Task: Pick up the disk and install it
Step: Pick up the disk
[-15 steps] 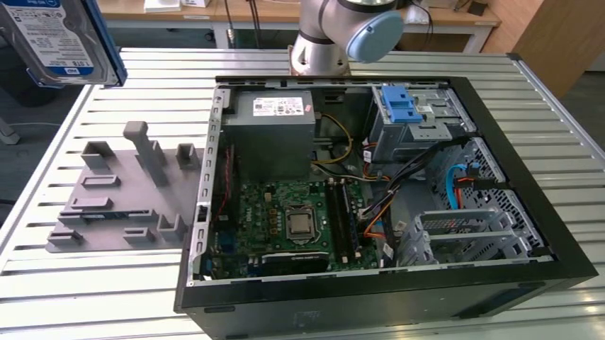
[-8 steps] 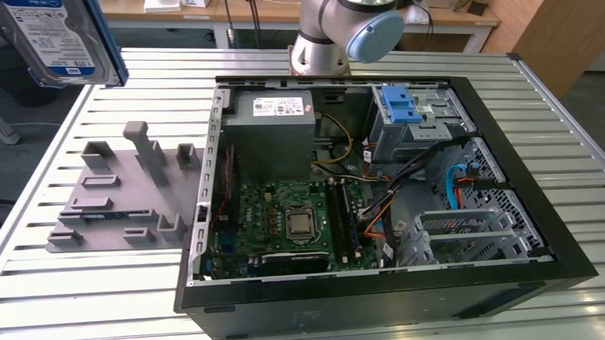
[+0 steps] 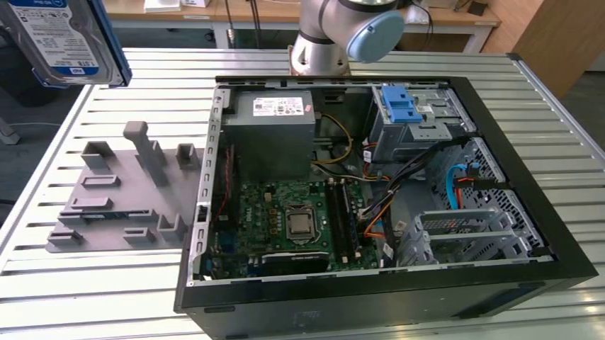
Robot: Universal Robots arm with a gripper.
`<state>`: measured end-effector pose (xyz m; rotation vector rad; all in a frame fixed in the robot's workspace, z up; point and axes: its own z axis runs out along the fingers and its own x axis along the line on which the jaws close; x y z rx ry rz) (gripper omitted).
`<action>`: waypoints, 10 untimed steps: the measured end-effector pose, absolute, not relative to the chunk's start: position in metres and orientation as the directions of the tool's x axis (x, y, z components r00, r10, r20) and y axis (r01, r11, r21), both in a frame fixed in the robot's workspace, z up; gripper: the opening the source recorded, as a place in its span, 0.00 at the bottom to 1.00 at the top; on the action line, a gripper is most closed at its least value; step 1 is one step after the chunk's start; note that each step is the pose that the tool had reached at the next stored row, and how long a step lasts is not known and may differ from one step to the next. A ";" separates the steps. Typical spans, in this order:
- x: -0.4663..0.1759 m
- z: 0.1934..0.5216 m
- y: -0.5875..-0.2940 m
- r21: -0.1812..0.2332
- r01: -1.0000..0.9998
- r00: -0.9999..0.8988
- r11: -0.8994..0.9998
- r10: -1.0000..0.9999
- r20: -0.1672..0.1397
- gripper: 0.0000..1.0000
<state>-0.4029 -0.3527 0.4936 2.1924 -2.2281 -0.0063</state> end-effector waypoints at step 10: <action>-0.397 0.494 -0.353 0.014 -1.000 -0.016 0.016 -1.000 0.008 0.36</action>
